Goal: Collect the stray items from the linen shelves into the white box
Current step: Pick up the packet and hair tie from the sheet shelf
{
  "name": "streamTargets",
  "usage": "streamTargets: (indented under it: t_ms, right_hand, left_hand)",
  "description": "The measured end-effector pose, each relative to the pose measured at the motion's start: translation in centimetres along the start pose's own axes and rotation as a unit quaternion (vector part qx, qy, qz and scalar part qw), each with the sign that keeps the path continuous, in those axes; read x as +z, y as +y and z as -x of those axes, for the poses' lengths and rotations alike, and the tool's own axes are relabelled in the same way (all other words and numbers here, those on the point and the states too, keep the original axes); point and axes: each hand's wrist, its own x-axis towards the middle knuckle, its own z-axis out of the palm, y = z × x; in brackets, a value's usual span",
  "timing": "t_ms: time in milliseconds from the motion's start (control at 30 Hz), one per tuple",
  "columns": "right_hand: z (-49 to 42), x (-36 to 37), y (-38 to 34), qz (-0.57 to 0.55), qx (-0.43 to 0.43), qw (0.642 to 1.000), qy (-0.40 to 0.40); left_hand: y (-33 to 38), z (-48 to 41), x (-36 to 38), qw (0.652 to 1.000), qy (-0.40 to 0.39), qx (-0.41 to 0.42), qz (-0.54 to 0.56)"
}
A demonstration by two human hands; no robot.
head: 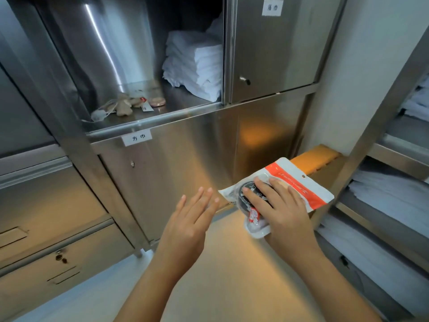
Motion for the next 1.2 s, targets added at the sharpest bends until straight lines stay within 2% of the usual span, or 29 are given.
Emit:
streamTargets:
  t_ms: [333,467,700,900,1200]
  right_hand:
    - [-6.3,7.2,1.5,-0.032,-0.012,0.999,-0.042]
    - [-9.9,11.8,1.8,-0.026,-0.017,0.998,-0.058]
    - [-19.4,19.8,1.0,-0.039,-0.036,0.998,-0.033]
    - [-25.6,25.2,0.5,-0.046,-0.048,0.997,-0.025]
    - [-31.5,32.1,2.4,-0.077,-0.115,0.989,-0.052]
  left_hand:
    - [-6.7,-4.6,4.8,1.0,0.002,-0.011,-0.005]
    - [-11.4,-6.7,7.1,1.0,0.003,-0.007,-0.006]
    - [-21.5,-11.9,9.6,1.0,0.028,-0.01,-0.009]
    - [-29.1,-15.5,10.6,1.0,0.01,0.006,-0.026]
    - [-34.6,-18.8,13.0,0.998,-0.036,-0.011,-0.042]
